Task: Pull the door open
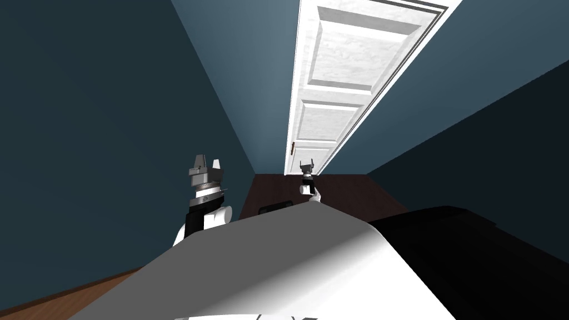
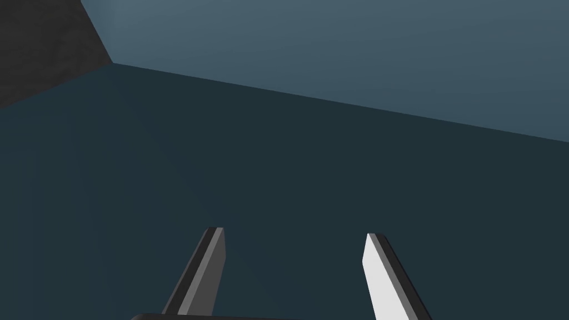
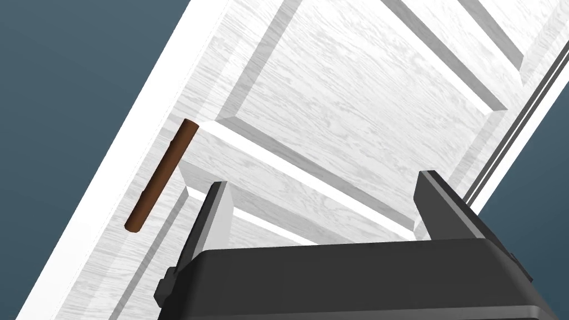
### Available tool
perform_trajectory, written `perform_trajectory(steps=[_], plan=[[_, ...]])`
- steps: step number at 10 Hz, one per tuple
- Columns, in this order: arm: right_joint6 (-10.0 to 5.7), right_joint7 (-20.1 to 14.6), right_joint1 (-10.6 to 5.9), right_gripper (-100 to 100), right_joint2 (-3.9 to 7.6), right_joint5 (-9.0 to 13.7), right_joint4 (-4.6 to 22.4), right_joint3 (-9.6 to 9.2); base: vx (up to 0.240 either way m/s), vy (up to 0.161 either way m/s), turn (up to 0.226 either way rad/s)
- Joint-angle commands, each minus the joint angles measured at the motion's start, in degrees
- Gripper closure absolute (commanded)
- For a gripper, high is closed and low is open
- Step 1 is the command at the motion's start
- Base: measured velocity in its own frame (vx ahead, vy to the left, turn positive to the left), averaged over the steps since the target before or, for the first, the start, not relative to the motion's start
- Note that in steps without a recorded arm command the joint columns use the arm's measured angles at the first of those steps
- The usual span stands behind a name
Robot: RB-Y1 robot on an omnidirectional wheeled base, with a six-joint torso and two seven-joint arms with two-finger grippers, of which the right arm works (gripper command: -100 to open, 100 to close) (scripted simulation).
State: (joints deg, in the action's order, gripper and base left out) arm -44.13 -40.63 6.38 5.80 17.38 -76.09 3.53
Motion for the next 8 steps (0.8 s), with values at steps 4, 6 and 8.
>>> perform_trajectory(steps=[4,6,8], plan=[[-0.49,-4.8,-2.82,-100,0.08,2.1,6.4,0.37,0.066,-0.035,0.086],[-0.75,-6.2,-3.58,-100,0.15,2.7,8.3,0.47,0.071,-0.044,0.087],[-1.28,-8.8,-5.11,-100,0.27,3.8,11.8,0.68,0.053,-0.033,0.097]])
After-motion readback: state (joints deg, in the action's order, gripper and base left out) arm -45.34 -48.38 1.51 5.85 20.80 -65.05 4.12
